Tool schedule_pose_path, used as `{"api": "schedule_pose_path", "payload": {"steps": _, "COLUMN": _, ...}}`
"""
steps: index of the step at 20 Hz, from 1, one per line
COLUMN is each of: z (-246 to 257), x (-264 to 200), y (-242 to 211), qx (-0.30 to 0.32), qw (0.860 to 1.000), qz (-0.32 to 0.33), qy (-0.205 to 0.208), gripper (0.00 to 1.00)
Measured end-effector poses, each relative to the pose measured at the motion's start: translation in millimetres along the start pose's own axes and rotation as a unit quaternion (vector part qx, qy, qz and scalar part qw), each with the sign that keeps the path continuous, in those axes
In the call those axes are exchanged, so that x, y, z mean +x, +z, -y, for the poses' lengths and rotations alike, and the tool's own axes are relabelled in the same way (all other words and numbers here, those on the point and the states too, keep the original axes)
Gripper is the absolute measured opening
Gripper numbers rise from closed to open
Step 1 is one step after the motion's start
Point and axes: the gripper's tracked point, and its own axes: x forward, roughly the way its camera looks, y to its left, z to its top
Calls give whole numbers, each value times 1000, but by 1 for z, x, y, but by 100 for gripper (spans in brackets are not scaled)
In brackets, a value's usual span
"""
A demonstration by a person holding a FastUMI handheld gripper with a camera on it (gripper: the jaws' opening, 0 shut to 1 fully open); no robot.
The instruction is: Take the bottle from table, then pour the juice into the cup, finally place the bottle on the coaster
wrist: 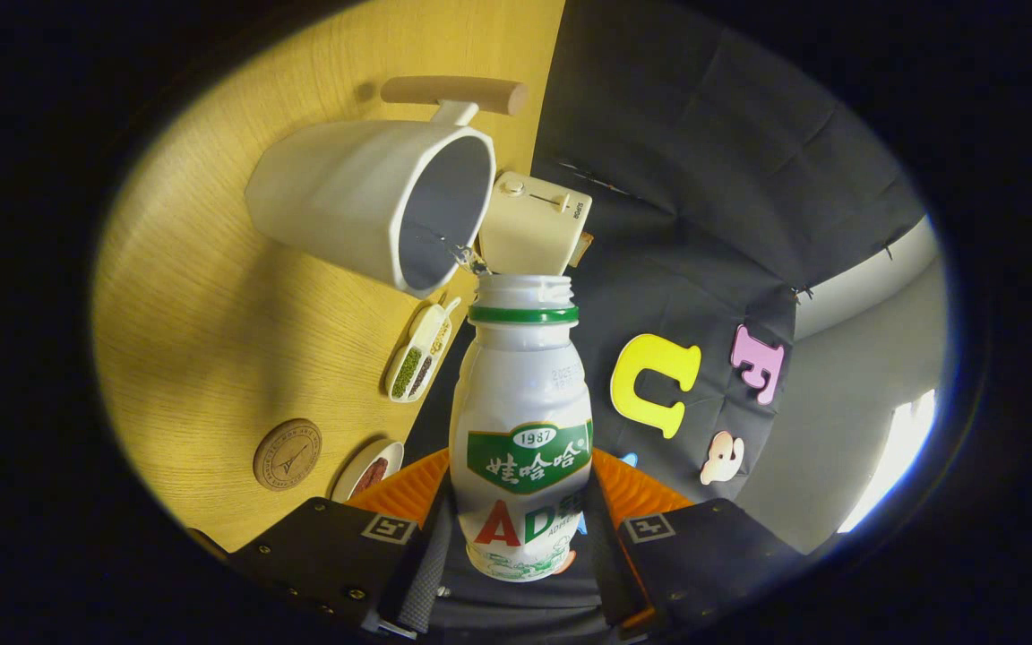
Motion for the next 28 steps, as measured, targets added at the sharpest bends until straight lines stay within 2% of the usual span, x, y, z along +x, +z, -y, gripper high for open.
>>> {"api": "schedule_pose_path", "payload": {"steps": 28, "z": 11, "x": -2, "y": 1, "qx": -56, "qw": 998, "qz": 20, "qy": -28, "gripper": 69}}
